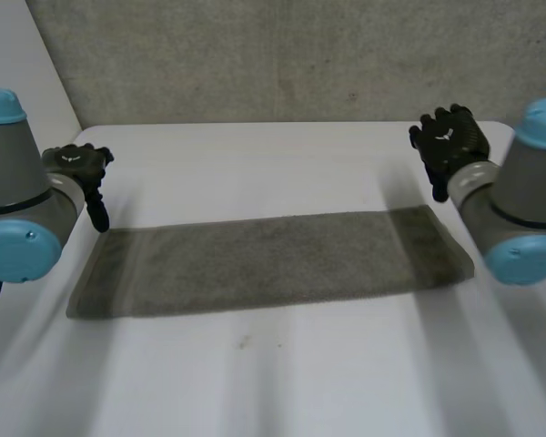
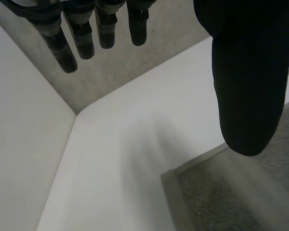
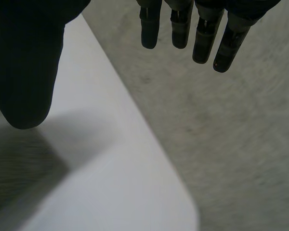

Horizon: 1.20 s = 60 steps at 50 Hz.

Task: Fold the towel.

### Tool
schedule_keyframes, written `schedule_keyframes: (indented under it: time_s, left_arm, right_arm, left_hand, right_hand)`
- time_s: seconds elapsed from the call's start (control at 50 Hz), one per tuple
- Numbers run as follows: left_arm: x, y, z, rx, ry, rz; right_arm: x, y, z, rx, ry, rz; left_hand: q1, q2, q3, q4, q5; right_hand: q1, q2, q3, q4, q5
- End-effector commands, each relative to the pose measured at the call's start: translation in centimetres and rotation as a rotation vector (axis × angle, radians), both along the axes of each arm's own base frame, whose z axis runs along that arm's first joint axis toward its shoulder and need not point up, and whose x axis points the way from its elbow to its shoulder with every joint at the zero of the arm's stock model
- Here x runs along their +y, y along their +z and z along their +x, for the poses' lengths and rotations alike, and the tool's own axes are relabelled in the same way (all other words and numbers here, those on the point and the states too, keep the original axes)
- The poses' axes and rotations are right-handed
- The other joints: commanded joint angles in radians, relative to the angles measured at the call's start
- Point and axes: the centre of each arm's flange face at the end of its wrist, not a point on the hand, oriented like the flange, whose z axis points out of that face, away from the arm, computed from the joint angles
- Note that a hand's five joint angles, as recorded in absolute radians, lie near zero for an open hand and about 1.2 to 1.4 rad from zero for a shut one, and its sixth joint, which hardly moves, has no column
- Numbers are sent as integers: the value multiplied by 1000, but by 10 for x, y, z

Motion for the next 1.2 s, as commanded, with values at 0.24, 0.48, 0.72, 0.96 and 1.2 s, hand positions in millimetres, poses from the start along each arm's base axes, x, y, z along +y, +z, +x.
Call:
schedule_keyframes:
  time_s: [0.24,0.48,0.72,0.96,1.2]
  left_arm:
    - [74,38,-24,308,-231,-164]
    - [79,39,-23,331,-240,-183]
    - [81,40,-23,331,-237,-186]
    - [84,49,-22,336,-242,-212]
    - [90,52,-19,337,-240,-218]
  right_arm:
    - [46,-47,-67,-171,12,491]
    - [31,-95,-78,-71,6,393]
    - [3,-65,-122,84,-241,175]
    - [-13,-19,-125,320,-325,-46]
    - [102,7,89,57,388,-167]
  left_hand:
    - [16,26,24,24,-5]
    - [16,26,24,24,-5]
    - [16,26,24,24,-5]
    - [13,23,21,21,-8]
    - [10,20,18,18,-11]
  right_hand:
    - [221,194,217,195,193]
    - [737,710,733,711,709]
    - [1189,1162,1185,1163,1161]
    - [1189,1162,1185,1163,1161]
    - [1189,1162,1185,1163,1161]
